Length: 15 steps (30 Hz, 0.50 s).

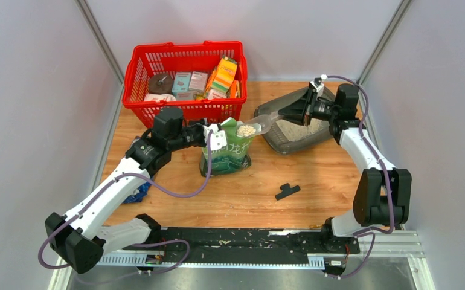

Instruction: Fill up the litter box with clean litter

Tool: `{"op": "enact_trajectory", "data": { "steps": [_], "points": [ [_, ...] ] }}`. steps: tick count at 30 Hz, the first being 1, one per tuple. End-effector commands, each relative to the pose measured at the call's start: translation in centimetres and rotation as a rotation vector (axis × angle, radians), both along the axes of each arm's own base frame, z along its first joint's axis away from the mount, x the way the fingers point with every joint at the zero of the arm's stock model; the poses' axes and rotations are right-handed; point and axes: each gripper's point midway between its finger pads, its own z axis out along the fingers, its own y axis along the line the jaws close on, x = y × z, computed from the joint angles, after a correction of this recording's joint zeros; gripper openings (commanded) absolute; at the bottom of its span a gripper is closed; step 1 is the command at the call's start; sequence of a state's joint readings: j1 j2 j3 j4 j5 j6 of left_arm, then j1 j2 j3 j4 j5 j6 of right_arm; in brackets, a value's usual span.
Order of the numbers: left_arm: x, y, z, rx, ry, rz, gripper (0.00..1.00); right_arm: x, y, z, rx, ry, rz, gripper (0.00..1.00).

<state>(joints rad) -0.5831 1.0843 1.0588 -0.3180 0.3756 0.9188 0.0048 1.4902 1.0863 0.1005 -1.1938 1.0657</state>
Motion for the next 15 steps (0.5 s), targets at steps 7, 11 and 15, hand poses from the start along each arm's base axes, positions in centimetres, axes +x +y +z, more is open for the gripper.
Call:
{"op": "enact_trajectory", "data": {
  "steps": [7, 11, 15],
  "points": [
    [0.1, 1.3, 10.6, -0.161, -0.32, 0.043, 0.0, 1.3, -2.6, 1.9, 0.093, -0.009, -0.085, 0.0],
    [0.3, 1.2, 10.5, -0.157, -0.317, 0.039, 0.0, 1.7, -3.6, 3.2, 0.095, -0.039, -0.107, 0.0],
    [0.5, 1.1, 10.3, -0.155, -0.313, 0.042, 0.0, 1.9, -4.8, 3.4, 0.098, -0.041, -0.134, 0.0]
  ]
}}
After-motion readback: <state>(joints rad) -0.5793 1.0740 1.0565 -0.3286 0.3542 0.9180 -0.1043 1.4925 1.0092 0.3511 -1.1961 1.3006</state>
